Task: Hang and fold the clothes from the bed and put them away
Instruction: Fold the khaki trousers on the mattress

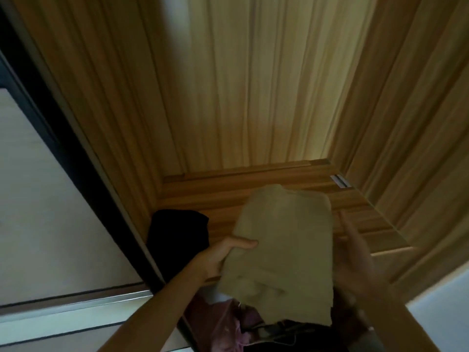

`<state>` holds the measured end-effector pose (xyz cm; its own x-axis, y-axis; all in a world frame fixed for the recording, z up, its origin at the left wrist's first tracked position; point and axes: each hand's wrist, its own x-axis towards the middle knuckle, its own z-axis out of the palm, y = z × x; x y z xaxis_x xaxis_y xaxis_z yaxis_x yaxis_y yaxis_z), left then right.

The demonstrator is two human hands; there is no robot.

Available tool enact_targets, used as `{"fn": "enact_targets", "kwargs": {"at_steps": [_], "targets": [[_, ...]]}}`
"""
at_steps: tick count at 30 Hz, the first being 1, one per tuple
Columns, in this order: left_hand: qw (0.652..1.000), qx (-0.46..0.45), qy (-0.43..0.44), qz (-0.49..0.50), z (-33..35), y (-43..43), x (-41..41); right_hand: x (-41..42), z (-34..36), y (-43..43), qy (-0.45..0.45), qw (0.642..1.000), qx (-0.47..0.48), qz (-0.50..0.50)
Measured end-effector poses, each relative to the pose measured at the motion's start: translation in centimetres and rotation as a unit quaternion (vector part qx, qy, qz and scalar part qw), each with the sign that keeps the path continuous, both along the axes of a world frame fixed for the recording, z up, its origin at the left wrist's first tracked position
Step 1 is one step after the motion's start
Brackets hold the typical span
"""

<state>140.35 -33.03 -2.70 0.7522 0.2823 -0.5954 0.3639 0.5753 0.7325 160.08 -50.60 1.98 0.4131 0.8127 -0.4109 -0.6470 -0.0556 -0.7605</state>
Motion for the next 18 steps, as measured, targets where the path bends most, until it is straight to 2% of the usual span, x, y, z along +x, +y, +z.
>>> {"fn": "enact_targets", "kwargs": {"at_steps": [7, 12, 13, 15, 17, 18], "targets": [[0.995, 0.019, -0.008, 0.102, -2.5, 2.8, -2.2, 0.0, -3.5, 7.6, -0.049, 0.972, -0.109, 0.2], [0.988, 0.049, -0.001, 0.145, -1.8, 5.4, -6.2, -1.8, -5.4, 12.8, -0.059, 0.961, -0.102, 0.252], [0.986, 0.065, 0.01, 0.154, -1.7, 6.0, -7.1, -2.1, -5.7, 13.8, -0.063, 0.959, -0.096, 0.26], [0.972, 0.154, 0.06, 0.165, -1.4, 7.0, -8.5, -2.7, -6.2, 15.4, -0.068, 0.957, -0.093, 0.267], [0.94, 0.244, 0.115, 0.21, -2.3, 7.6, -9.2, -2.7, -7.1, 16.6, -0.067, 0.954, -0.093, 0.278], [0.928, 0.262, 0.117, 0.24, -2.9, 7.6, -9.2, -2.4, -7.7, 17.1, -0.06, 0.953, -0.096, 0.281]]}}
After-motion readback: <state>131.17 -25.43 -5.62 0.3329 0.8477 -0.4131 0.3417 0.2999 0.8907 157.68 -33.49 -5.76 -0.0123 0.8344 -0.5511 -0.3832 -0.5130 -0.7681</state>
